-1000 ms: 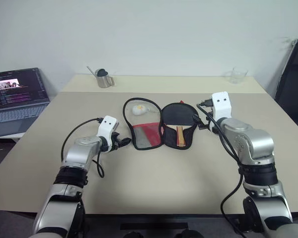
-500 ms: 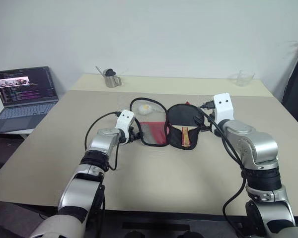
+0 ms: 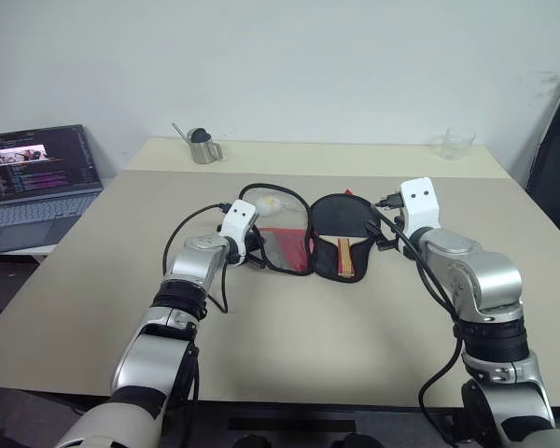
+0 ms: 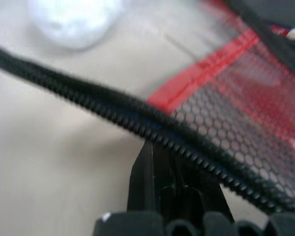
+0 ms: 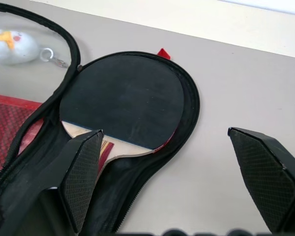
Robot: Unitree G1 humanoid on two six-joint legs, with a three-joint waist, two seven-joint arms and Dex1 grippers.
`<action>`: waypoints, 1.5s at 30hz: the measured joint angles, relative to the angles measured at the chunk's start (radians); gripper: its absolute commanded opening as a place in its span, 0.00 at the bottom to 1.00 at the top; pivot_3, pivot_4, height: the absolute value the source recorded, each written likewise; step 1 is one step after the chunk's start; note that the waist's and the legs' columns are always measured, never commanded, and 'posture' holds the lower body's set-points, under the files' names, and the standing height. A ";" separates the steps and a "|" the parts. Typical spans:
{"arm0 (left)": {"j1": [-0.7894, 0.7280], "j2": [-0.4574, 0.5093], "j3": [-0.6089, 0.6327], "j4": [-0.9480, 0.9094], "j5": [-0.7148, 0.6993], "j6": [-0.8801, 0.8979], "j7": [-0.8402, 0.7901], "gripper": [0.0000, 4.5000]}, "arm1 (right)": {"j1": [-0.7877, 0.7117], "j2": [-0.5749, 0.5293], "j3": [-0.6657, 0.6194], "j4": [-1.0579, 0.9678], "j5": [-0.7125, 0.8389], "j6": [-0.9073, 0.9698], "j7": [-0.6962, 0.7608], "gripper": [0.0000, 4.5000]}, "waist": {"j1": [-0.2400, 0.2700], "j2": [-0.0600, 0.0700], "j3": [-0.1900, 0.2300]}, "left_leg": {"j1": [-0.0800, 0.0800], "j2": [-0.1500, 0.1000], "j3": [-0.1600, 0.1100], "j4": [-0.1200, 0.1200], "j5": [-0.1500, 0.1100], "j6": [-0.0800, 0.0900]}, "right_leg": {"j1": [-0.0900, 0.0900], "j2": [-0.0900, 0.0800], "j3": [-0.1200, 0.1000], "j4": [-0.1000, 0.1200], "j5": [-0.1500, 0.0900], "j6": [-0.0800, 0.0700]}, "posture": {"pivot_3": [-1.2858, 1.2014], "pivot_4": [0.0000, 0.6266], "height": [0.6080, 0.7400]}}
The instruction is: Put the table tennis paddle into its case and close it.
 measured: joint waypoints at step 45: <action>0.243 0.333 -0.052 -0.461 -0.146 -0.163 -0.660 0.01 | 0.030 0.126 -0.335 0.170 0.090 0.144 0.002 1.00 | -0.008 0.001 0.000 | 0.001 0.000 0.000 -0.004 0.001 -0.001 | 0.003 0.000 0.000 -0.008 0.003 -0.002 | 0.52 0.24 1.00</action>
